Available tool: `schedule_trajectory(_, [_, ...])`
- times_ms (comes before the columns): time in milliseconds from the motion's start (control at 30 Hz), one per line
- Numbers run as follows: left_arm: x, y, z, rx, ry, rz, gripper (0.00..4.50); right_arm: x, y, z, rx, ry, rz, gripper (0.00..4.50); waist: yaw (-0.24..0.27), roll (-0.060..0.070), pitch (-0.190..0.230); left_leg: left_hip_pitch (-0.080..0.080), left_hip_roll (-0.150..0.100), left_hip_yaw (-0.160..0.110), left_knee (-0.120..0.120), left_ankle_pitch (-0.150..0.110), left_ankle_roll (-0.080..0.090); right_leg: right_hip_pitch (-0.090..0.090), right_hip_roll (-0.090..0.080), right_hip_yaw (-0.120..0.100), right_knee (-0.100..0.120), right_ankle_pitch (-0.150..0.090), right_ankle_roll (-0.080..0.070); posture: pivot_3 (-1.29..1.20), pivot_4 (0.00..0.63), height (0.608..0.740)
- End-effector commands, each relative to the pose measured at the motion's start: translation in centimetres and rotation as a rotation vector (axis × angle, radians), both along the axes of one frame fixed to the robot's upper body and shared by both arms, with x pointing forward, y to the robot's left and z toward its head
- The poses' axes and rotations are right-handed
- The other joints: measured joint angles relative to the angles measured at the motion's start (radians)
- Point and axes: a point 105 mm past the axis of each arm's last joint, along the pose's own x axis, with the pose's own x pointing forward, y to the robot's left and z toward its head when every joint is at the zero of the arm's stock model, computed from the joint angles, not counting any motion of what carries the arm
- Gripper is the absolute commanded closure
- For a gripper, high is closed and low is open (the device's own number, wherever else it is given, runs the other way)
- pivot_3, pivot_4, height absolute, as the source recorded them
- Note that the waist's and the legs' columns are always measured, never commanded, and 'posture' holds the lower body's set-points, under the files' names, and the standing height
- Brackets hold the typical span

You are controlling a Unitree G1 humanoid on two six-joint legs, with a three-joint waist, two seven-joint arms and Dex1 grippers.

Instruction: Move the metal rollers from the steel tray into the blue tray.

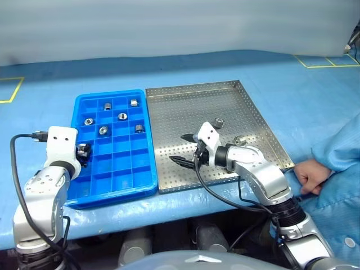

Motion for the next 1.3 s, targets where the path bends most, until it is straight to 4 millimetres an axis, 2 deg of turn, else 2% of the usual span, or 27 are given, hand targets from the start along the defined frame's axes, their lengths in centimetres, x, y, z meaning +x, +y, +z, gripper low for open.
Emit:
schedule_trajectory(33, [0.8, -0.7, 2.7, -0.02, -0.146, -0.034, 1.19, 0.3, -0.2, 1.7, 0.026, -0.074, -0.014, 0.0, 0.0, 0.0, 0.0, 0.0, 0.0, 0.0, 0.0, 0.0, 0.0, 0.0, 0.0, 0.0, 0.0, 0.0, 0.0, -0.04, 0.15, 0.74])
schedule_trajectory(100, [1.6, -3.1, 4.1, -0.104, -0.231, -0.155, 1.19, 0.4, -0.6, 1.7, 0.012, -0.08, -0.031, 0.0, 0.0, 0.0, 0.0, 0.0, 0.0, 0.0, 0.0, 0.0, 0.0, 0.0, 0.0, 0.0, 0.0, 0.0, 0.0, -0.05, 0.15, 0.74])
schedule_trajectory(200, [2.3, -9.0, 5.6, -0.263, -0.287, -0.479, 1.19, 0.6, -2.2, 1.6, -0.043, -0.09, -0.078, 0.0, 0.004, -0.001, 0.0, -0.001, -0.001, 0.0, 0.0, 0.0, 0.0, 0.001, -0.001, 0.0, -0.001, 0.0, 0.0, -0.06, 0.15, 0.74])
schedule_trajectory(233, [2.3, -11.1, 5.6, -0.266, -0.263, -0.608, 1.19, 0.7, -2.9, 1.7, -0.054, -0.083, -0.097, 0.0, 0.003, -0.001, 0.0, -0.001, -0.001, 0.0, 0.001, 0.0, 0.0, 0.001, -0.001, 0.0, -0.001, 0.0, 0.0, -0.07, 0.15, 0.74])
schedule_trajectory(333, [2.3, -15.9, 4.8, -0.271, -0.161, -0.879, 1.19, 0.4, -4.7, 2.1, -0.082, -0.078, -0.135, 0.0, -0.004, 0.0, 0.0, -0.001, -0.002, 0.002, 0.001, 0.0, 0.0, 0.0, -0.001, 0.0, -0.001, 0.0, 0.0, -0.11, 0.15, 0.74])
schedule_trajectory(400, [2.6, -17.8, 4.0, -0.256, -0.087, -0.987, 1.19, 0.1, -5.9, 2.1, -0.13, -0.088, -0.162, 0.0, -0.011, 0.0, 0.0, -0.001, -0.002, 0.003, 0.0, 0.0, 0.001, 0.0, -0.001, 0.0, -0.001, 0.0, 0.0, -0.13, 0.15, 0.74])
schedule_trajectory(567, [3.6, -19.7, 1.3, -0.196, 0.051, -1.071, 1.19, -0.4, -7.7, 1.9, -0.188, -0.102, -0.235, 0.0, -0.059, 0.0, -0.001, 0.0, -0.001, 0.004, 0.0, 0.0, 0.001, 0.0, 0.001, 0.001, -0.001, 0.0, 0.0, -0.22, 0.15, 0.74])
schedule_trajectory(733, [4.7, -20.7, -1.6, -0.214, 0.147, -1.071, 1.19, -1.4, -7.5, 1.7, -0.126, -0.089, -0.284, 0.0, -0.103, 0.0, -0.001, -0.001, -0.001, 0.003, 0.0, 0.0, 0.001, 0.0, 0.001, 0.002, -0.001, -0.002, 0.003, -0.29, 0.15, 0.74])
schedule_trajectory(933, [4.9, -21.8, -3.1, -0.23, 0.203, -1.1, 1.19, -1.8, -6.8, 1.6, -0.109, -0.089, -0.292, 0.0, -0.155, 0.0, -0.001, -0.001, -0.001, 0.001, 0.0, 0.0, 0.001, 0.0, 0.001, 0.003, -0.001, -0.002, 0.005, -0.31, 0.15, 0.74])
schedule_trajectory(1133, [5.2, -21.4, -4.9, -0.189, 0.267, -1.072, 1.19, -1.4, -6.9, 1.6, -0.11, -0.101, -0.312, 0.0, -0.199, 0.001, -0.001, -0.001, -0.001, 0.0, 0.0, 0.0, 0.001, 0.0, 0.001, 0.003, 0.0, -0.002, 0.006, -0.32, 0.15, 0.74])
schedule_trajectory(1300, [5.0, -21.2, -4.9, -0.194, 0.266, -1.07, 1.19, -1.4, -6.8, 1.5, -0.109, -0.099, -0.312, 0.0, -0.217, 0.001, -0.001, -0.001, -0.001, 0.0, 0.0, 0.0, 0.001, 0.0, 0.001, 0.003, 0.0, 0.0, 0.01, -0.31, 0.15, 0.74])
